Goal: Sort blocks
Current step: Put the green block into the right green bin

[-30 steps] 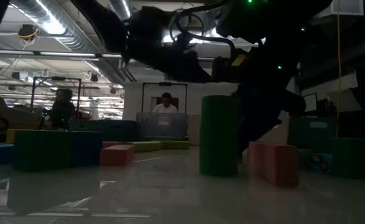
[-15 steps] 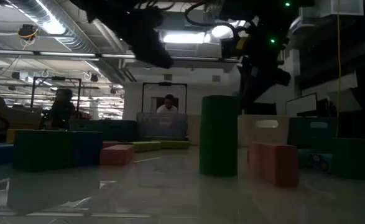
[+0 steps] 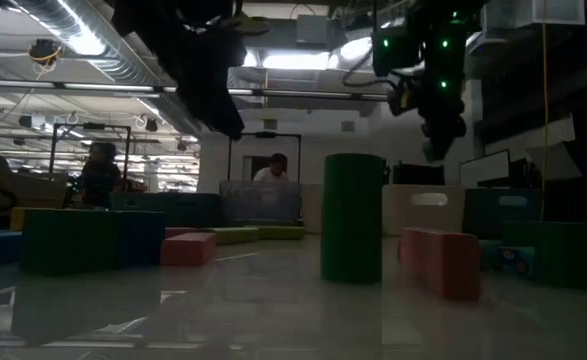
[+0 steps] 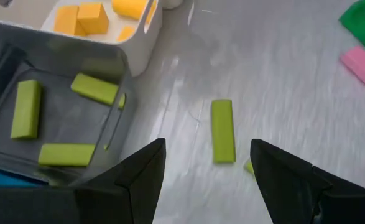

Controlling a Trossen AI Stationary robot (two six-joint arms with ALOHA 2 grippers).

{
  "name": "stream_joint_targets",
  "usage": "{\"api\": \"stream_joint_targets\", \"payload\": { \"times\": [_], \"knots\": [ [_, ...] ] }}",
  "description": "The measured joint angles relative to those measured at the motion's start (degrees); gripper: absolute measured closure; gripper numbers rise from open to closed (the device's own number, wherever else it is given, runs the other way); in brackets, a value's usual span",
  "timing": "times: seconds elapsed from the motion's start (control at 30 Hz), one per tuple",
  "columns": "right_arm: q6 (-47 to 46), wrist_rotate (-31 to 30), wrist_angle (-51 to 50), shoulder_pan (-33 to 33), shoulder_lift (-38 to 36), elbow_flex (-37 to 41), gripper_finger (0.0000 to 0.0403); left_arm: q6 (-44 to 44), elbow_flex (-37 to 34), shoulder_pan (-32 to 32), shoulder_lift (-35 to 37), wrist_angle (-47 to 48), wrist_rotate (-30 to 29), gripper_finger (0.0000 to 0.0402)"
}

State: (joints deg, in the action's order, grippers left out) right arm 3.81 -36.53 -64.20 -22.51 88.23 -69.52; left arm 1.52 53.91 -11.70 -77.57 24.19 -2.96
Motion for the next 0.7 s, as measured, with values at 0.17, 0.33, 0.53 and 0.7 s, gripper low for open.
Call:
{"api": "stream_joint_targets", "payload": {
  "times": [0.17, 0.33, 0.53, 0.7],
  "knots": [
    [1.20, -0.05, -0.45, -9.83, 0.00, 0.02, 0.0263, 0.86, -0.11, 1.21, -0.67, 0.08, 0.00, 0.0179],
    [1.14, 0.63, -0.29, -17.81, 0.00, 0.02, 0.0263, 3.11, -0.11, 2.74, -2.87, -1.61, 0.00, 0.0179],
    [1.01, 6.38, 0.22, -23.16, 0.00, 0.02, 0.0260, 8.03, -0.11, 4.72, -7.02, -3.18, 0.00, 0.0179],
    [0.98, 8.68, 0.29, -24.08, 0.00, 0.04, 0.0229, 12.06, -0.11, 6.77, -10.63, -3.72, 0.00, 0.0179]
  ]
}}
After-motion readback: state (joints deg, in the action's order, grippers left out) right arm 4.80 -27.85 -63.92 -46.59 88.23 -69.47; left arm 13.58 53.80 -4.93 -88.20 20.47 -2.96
